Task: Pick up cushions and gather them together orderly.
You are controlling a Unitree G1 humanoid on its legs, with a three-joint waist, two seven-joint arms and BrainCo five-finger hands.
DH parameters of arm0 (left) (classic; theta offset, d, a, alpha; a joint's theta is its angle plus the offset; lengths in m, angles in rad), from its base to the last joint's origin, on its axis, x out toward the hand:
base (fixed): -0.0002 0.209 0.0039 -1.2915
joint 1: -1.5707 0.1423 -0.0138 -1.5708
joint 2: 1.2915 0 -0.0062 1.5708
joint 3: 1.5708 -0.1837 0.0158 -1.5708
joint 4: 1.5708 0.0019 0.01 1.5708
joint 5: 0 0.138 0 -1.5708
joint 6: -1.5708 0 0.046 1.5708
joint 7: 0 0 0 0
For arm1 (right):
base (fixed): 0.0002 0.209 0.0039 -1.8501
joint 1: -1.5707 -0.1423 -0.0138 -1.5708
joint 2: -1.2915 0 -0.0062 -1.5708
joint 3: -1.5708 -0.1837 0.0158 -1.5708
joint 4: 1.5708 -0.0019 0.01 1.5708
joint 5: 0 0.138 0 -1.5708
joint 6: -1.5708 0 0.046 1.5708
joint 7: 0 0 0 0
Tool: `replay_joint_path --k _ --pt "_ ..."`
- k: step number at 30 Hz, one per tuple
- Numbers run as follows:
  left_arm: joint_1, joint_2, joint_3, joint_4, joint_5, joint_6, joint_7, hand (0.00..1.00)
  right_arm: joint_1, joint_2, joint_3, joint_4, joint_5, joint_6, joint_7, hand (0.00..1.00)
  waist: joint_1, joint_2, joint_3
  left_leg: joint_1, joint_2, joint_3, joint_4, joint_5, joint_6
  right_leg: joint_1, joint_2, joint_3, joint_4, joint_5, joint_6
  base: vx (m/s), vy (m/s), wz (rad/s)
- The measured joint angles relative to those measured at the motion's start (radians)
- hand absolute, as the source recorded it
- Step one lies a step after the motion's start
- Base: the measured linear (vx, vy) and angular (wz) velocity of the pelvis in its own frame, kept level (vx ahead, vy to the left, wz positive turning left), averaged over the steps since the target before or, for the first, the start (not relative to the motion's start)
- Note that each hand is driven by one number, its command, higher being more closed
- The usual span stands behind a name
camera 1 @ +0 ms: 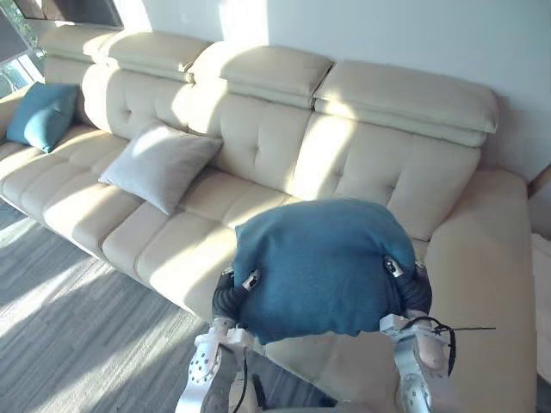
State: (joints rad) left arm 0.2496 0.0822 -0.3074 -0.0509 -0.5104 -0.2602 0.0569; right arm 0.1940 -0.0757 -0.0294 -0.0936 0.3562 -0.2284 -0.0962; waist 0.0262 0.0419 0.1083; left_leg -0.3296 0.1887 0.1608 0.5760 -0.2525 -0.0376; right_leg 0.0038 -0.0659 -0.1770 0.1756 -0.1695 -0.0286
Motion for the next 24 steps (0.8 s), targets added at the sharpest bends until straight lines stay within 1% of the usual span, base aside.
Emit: replay_joint_path --k 1,2,3,4,5,7,8,10,11,14,16,17,18,21,23,24 --pt "-0.003 0.000 0.001 0.000 0.000 0.001 0.000 1.00 -0.002 0.000 -0.001 0.001 0.000 0.000 -0.002 1.00 0.001 -0.003 0.002 0.003 -0.013 -0.031 -0.055 0.010 -0.009 0.000 -0.007 0.007 0.000 0.001 0.002 0.25 0.265 -0.34" --pt "-0.004 0.001 0.001 0.000 0.000 0.002 0.000 1.00 -0.007 0.000 -0.002 0.006 -0.001 0.000 -0.002 1.00 0.003 -0.002 0.001 0.023 -0.039 -0.097 -0.169 0.054 -0.029 0.000 -0.015 0.025 -0.002 0.005 0.011 0.17 0.231 -0.39" --pt "0.000 0.000 0.000 0.000 0.001 0.002 0.000 1.00 -0.009 -0.003 -0.002 0.014 -0.002 0.000 -0.002 1.00 0.008 0.005 -0.003 0.054 -0.051 -0.160 -0.277 0.123 -0.040 0.001 -0.015 0.046 -0.008 0.010 0.033 0.19 0.260 -0.77" --pt "0.006 0.004 -0.001 0.002 0.001 -0.001 0.000 1.00 -0.017 -0.002 -0.002 0.041 -0.003 0.000 -0.002 1.00 0.020 0.014 -0.012 0.087 -0.046 -0.206 -0.343 0.216 -0.106 0.017 -0.006 0.079 -0.027 0.002 0.074 0.22 0.258 -0.66" --pt "-0.004 0.025 -0.001 0.013 0.001 0.001 0.002 1.00 -0.019 0.029 -0.004 0.079 -0.003 0.006 -0.005 1.00 0.012 -0.030 -0.013 0.098 -0.080 -0.190 -0.345 0.219 -0.090 0.034 -0.044 0.096 -0.059 0.016 0.102 0.24 0.263 -0.51" --pt "-0.003 0.029 -0.001 0.009 0.001 -0.001 0.004 1.00 -0.014 0.042 -0.007 0.079 -0.004 0.007 -0.005 1.00 0.010 -0.056 -0.011 0.107 -0.099 -0.166 -0.345 0.206 -0.068 0.033 -0.069 0.101 -0.061 0.031 0.110 0.20 0.262 -0.21" --pt "0.006 0.030 -0.001 0.010 0.001 0.000 0.007 1.00 -0.013 0.051 -0.007 0.079 -0.004 0.007 -0.005 1.00 0.009 -0.068 -0.014 0.125 -0.113 -0.144 -0.346 0.196 -0.053 0.033 -0.088 0.105 -0.059 0.044 0.122 0.11 0.208 -0.29" --pt "0.010 0.034 -0.005 0.010 0.001 -0.002 0.007 1.00 -0.011 0.059 -0.007 0.079 -0.005 0.006 -0.004 1.00 0.008 -0.074 -0.018 0.145 -0.127 -0.126 -0.351 0.187 -0.041 0.036 -0.103 0.115 -0.053 0.050 0.121 0.05 0.157 -0.29" --pt "0.008 0.041 -0.009 0.010 0.001 -0.010 0.007 1.00 -0.011 0.058 -0.006 0.079 -0.005 0.006 -0.003 1.00 0.008 -0.078 -0.020 0.156 -0.132 -0.114 -0.367 0.187 -0.041 0.033 -0.109 0.131 -0.054 0.050 0.121 0.02 0.116 -0.25" --pt "0.003 0.071 -0.023 0.017 0.001 -0.016 0.007 1.00 -0.004 0.057 -0.006 0.099 -0.007 0.006 -0.001 1.00 0.006 -0.084 -0.026 0.160 -0.131 -0.092 -0.382 0.191 -0.043 0.029 -0.110 0.162 -0.084 0.049 0.123 -0.04 0.030 -0.28" --pt "0.002 0.074 -0.028 0.031 0.010 -0.015 0.007 1.00 -0.004 0.053 -0.006 0.128 -0.016 0.005 -0.002 1.00 0.005 -0.085 -0.030 0.157 -0.131 -0.081 -0.391 0.198 -0.050 0.019 -0.108 0.174 -0.098 0.044 0.130 -0.07 -0.036 -0.29" --pt "0.001 0.075 -0.029 0.048 0.023 -0.011 0.010 1.00 -0.004 0.047 -0.006 0.161 -0.044 0.005 -0.007 1.00 -0.009 -0.083 -0.032 0.156 -0.125 -0.073 -0.410 0.214 -0.056 0.006 -0.104 0.192 -0.107 0.037 0.139 -0.05 -0.038 -0.20" --pt "0.001 0.075 -0.032 0.054 0.026 -0.009 0.011 1.00 -0.003 0.043 -0.006 0.171 -0.044 0.006 -0.008 1.00 -0.013 -0.079 -0.035 0.155 -0.122 -0.070 -0.420 0.220 -0.058 -0.001 -0.100 0.195 -0.108 0.038 0.138 -0.07 -0.068 -0.22" --pt "-0.005 0.081 -0.046 0.061 0.060 0.002 0.032 1.00 0.002 0.032 -0.006 0.193 -0.112 0.013 -0.047 1.00 -0.027 -0.058 -0.044 0.156 -0.094 -0.046 -0.492 0.260 -0.074 -0.058 -0.071 0.230 -0.112 0.053 0.125 -0.06 -0.080 -0.33" --pt "-0.024 0.081 -0.046 0.061 0.081 0.003 0.049 1.00 -0.005 0.034 -0.004 0.191 -0.145 0.013 -0.073 1.00 -0.026 -0.058 -0.040 0.147 -0.078 -0.026 -0.507 0.271 -0.079 -0.083 -0.057 0.248 -0.116 0.073 0.118 -0.02 -0.062 -0.40" --pt "-0.055 0.079 -0.046 0.061 0.099 0.002 0.071 1.00 -0.019 0.034 0.000 0.183 -0.169 0.013 -0.100 1.00 -0.027 -0.057 -0.037 0.122 -0.069 -0.017 -0.504 0.275 -0.081 -0.113 -0.048 0.257 -0.115 0.084 0.117 -0.02 -0.046 -0.37"
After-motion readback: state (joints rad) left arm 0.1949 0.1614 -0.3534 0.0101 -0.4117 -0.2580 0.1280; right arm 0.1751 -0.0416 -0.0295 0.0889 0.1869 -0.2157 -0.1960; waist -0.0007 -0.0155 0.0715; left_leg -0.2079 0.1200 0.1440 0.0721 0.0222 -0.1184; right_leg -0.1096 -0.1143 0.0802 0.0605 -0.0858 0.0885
